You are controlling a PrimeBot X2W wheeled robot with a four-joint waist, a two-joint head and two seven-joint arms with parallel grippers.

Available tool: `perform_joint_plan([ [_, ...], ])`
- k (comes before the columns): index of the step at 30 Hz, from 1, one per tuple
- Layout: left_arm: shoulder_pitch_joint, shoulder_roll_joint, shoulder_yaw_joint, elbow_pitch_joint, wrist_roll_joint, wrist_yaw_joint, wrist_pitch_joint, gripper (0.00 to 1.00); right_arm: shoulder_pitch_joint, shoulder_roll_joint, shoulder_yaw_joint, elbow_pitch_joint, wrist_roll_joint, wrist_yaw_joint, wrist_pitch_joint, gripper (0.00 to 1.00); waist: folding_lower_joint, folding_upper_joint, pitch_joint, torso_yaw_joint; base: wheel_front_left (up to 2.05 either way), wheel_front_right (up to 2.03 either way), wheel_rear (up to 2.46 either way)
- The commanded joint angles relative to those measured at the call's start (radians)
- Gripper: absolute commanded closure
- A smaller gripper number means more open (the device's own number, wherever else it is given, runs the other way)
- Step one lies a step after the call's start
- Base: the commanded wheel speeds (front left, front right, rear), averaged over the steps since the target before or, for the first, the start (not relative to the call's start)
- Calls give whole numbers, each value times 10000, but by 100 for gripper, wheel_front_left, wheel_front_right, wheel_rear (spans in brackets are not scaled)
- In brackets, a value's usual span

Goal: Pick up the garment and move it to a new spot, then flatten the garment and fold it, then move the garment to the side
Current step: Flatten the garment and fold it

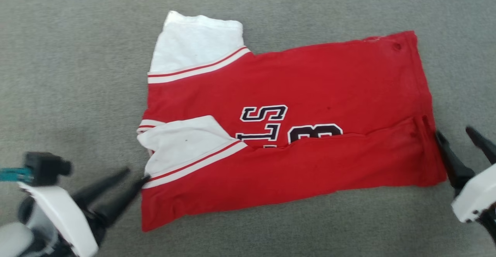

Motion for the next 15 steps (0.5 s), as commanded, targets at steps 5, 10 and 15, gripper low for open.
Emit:
perform_joint_plan([
  [5, -497, 216, 1037, 716, -161, 28, -1364, 0, -629, 271, 1039, -196, -891, -5, -2818, 0, 0, 0, 226, -645, 0, 0, 0],
  [10, -1515, -39, 2187, 1957, 60, 28, -1769, 0, -1199, 1224, 1508, 269, -1446, -5, -5103, 0, 0, 0, 540, -1437, 0, 0, 0],
  [15, -3089, -101, 2547, 3035, 568, 28, -1198, 0, -1535, 1923, 1947, 808, -1708, -5, -6385, 0, 0, 0, 1074, -2216, 0, 0, 0],
])
